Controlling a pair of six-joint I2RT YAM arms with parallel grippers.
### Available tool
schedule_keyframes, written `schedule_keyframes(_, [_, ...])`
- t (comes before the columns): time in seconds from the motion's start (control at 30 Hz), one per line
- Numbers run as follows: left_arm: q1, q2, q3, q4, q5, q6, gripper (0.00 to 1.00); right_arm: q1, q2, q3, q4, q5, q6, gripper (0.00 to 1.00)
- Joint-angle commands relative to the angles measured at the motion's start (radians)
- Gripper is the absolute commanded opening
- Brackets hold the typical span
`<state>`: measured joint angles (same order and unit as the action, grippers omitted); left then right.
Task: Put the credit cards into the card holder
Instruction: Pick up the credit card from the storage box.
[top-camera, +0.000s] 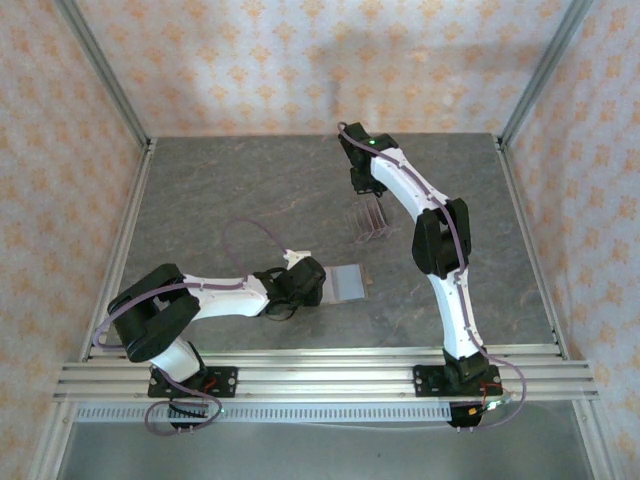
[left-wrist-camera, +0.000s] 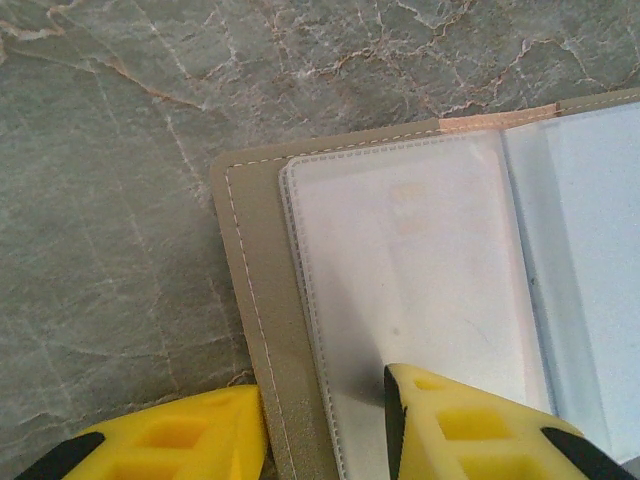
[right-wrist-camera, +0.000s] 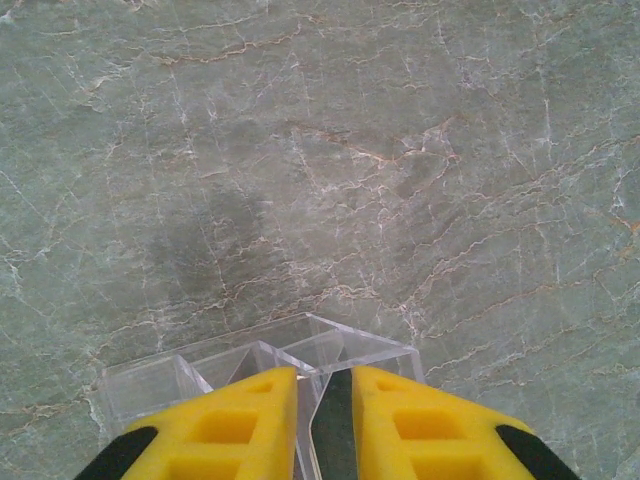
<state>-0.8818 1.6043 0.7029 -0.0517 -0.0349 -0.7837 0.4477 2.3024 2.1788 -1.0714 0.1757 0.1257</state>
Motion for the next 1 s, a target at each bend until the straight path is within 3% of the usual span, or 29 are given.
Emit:
schedule_keyframes(0.0, [0.006,0.089,-0.033,0.066,0.053,-0.003,0.37,-0.006,0.023,0.022,-0.042,0.017,-0.009,0.22])
schedule_keyframes(0.23, [0.007,0.089,-0.034,0.069,0.054,-0.003,0.37,-0.006,0.041,0.027,-0.042,0.01,-0.012,0.24])
schedule_keyframes(0.97, [0.008,0.09,-0.037,0.068,0.053,-0.006,0.36,-0.007,0.051,0.025,-0.05,0.022,-0.01,0.09])
